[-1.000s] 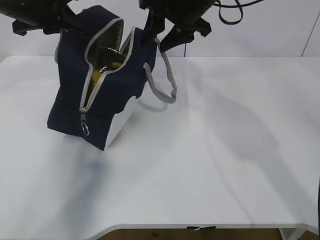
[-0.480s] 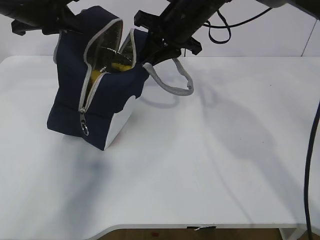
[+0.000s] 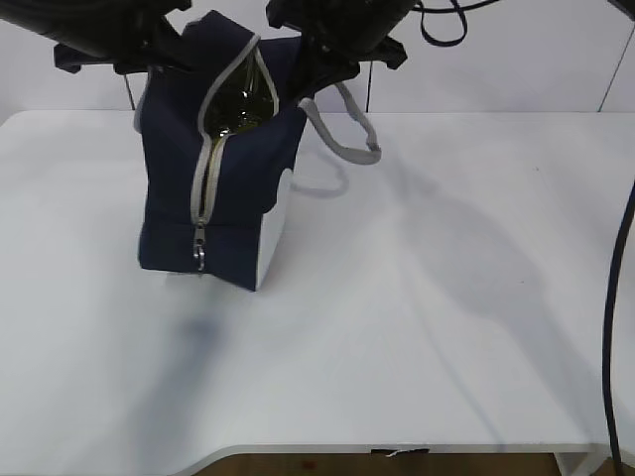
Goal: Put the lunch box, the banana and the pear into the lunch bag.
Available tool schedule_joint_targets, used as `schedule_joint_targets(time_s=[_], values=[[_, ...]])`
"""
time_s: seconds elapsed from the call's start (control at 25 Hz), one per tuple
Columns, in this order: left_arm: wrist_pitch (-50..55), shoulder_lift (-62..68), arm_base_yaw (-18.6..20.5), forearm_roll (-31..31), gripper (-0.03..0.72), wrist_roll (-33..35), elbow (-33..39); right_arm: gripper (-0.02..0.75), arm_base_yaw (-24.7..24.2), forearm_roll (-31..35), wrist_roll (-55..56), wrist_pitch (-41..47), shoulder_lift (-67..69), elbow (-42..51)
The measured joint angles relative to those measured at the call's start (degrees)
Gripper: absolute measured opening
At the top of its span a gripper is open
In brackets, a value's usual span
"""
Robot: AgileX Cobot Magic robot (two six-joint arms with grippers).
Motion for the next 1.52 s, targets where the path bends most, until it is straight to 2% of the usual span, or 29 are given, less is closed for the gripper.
schedule_joint_targets(time_s=[0.28, 0.32, 0.48, 0.72, 1.04, 1.24, 1.52], values=[[-3.73, 0.00, -6.81, -1.26, -0.001, 0.59, 0.00, 0.008, -2.22, -7.70, 0.11, 1.61, -3.62, -0.64], [-5.28, 0.00, -8.73, -1.84, -0.001, 0.59, 0.00, 0.008, -2.80, -8.53, 0.11, 1.61, -5.50, 0.42], [-7.19, 0.00, -10.98, -3.01, -0.001, 0.59, 0.00, 0.008, -3.52, -9.56, -0.32, 1.51, -9.07, 4.87], [-7.62, 0.00, -14.29, -3.50, -0.001, 0.59, 0.00, 0.008, -3.72, -13.60, -3.85, 1.32, -16.16, 18.17], [-10.54, 0.45, -18.85, -4.14, -0.001, 0.59, 0.00, 0.008, -3.80, -16.89, -4.88, 1.27, -19.29, 20.93], [-11.26, 1.40, -19.95, -6.16, -0.001, 0.63, 0.00, 0.008, -3.80, -18.73, -5.00, 1.27, -21.19, 21.24], [-11.04, 2.54, -19.99, -6.41, -0.001, 0.72, 0.00, 0.008, -3.80, -19.63, -6.07, 1.16, -21.68, 27.75]])
